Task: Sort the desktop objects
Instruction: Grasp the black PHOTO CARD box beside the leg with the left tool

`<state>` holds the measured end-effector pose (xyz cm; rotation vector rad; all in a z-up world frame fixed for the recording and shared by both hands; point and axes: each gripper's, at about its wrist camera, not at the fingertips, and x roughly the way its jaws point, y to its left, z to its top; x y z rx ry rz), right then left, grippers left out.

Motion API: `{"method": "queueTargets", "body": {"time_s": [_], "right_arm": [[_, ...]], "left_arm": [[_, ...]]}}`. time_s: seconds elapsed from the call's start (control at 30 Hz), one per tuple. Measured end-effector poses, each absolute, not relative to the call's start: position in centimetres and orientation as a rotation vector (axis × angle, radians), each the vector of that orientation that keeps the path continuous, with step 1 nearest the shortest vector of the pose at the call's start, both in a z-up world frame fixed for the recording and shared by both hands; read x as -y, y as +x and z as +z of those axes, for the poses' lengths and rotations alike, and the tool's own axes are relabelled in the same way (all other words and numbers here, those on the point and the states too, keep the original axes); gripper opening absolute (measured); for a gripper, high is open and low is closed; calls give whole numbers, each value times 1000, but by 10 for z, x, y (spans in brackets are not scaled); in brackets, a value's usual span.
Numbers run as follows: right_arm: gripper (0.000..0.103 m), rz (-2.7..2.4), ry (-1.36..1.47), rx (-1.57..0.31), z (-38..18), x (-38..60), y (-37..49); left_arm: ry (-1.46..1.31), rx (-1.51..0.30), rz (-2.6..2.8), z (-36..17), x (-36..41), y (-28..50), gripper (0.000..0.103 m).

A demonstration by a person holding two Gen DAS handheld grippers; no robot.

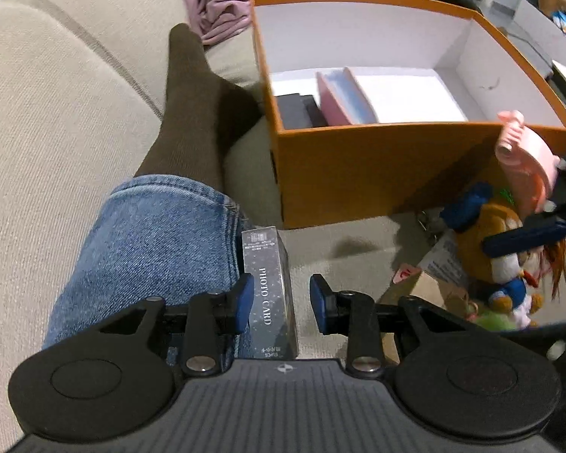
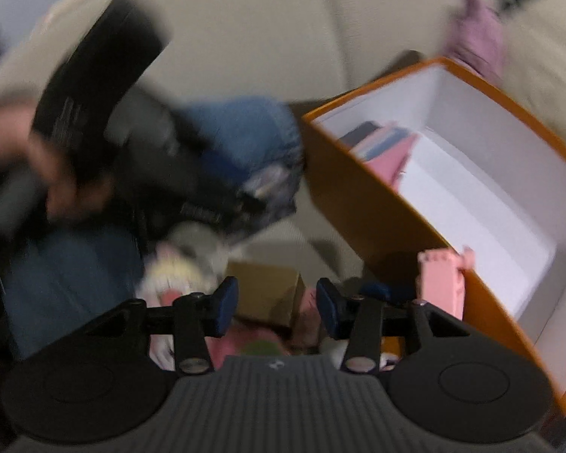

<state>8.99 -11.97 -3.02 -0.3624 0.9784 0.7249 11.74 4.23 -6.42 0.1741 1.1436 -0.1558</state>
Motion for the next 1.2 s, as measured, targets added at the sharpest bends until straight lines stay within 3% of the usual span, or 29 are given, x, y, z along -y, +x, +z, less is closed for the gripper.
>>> {"method": "queueTargets", "body": {"time_s": [0.17, 0.3, 0.37, 0.53, 0.6, 0.67, 0.83, 0.93, 1.2], "right_arm": [[57, 872, -637, -938, -35, 97, 78], [69, 944, -829, -892, -44, 81, 81], [69, 970, -894, -878, -50, 76, 83], [69, 1023, -943, -882, -63, 72, 84], [68, 1023, -950, -882, -69, 70, 84], [66, 1024, -954, -880, -72, 71, 82], [65, 1021, -933, -864, -72, 75, 81], [65, 1017, -922, -860, -73, 76, 81], [65, 1028, -901, -856, -73, 76, 85]], "left_arm": [[171, -1171, -178, -62, -48, 119, 36], [182, -1194, -197, -62, -49, 127, 36], [199, -1195, -187, -64, -48, 132, 36], [173, -1188, -200, -70, -48, 142, 55], [194, -1177, -210, -70, -42, 138, 56], [175, -1164, -227, -67, -41, 134, 55], [77, -1166, -287, -64, -47, 129, 38], [96, -1180, -258, -78, -40, 126, 44], [172, -1146, -208, -80, -24, 127, 43]]}}
